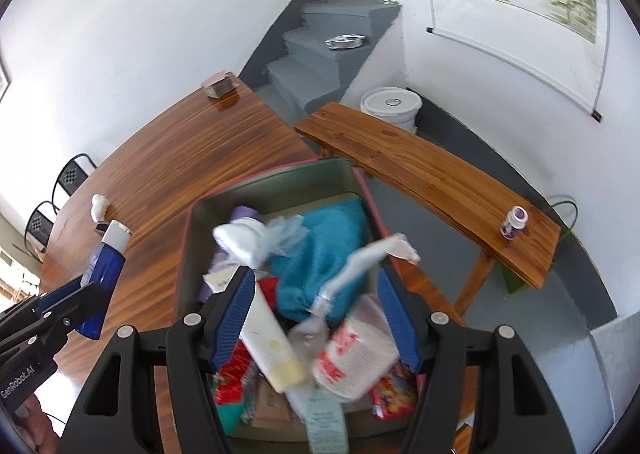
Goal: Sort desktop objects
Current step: 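Open both tools to drop the bottle and cotton wad into the box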
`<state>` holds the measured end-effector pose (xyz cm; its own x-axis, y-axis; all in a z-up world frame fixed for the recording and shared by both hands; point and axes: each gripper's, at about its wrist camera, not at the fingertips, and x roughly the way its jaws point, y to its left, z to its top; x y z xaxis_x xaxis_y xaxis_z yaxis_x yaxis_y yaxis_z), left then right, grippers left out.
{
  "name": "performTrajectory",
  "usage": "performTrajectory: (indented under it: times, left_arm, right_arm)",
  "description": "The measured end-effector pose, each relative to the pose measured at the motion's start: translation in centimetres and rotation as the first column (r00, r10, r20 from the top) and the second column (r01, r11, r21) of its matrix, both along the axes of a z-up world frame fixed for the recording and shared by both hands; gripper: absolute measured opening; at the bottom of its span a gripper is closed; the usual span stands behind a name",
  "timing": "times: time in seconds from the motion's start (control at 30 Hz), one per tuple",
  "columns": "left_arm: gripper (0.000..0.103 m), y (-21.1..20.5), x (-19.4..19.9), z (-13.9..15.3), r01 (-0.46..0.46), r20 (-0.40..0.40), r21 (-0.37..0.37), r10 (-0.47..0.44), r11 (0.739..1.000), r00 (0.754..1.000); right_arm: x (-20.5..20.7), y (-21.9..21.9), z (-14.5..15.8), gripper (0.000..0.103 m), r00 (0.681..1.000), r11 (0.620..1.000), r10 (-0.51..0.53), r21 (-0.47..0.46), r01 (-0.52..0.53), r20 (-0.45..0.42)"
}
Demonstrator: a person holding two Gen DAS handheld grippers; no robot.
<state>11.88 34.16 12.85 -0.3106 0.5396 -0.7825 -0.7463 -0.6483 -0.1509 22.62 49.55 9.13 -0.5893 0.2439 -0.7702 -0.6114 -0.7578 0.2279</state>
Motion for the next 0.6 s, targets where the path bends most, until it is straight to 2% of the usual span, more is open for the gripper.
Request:
performTrajectory:
  times: [0.17, 0.3, 0.6]
  left_arm:
    - [0.032, 2.0, 0.4, -0.4, 0.045, 0.073, 0.037, -0.047, 0.998, 0.996]
    - [0.032, 2.9, 0.7, -0.3, 0.067, 0.082, 0.041, -0.07, 0.997, 0.994]
    - [0.032, 0.9, -0.8, -0.6, -0.012, 0.082, 0.02, 0.011, 1.0, 0.997]
  right_arm:
    - [1.3, 0.8, 0.1, 0.068, 0.999, 0.999, -0.035, -0.002, 0.035, 0.001]
    - [1.8, 1.2, 0.2, 0.068, 0.999, 0.999, -0.045, -0.003, 0.045, 0.003]
    - [0.4, 0.5, 0.0, 0.068, 1.0, 1.0, -0.006, -0.018, 0.006, -0.007]
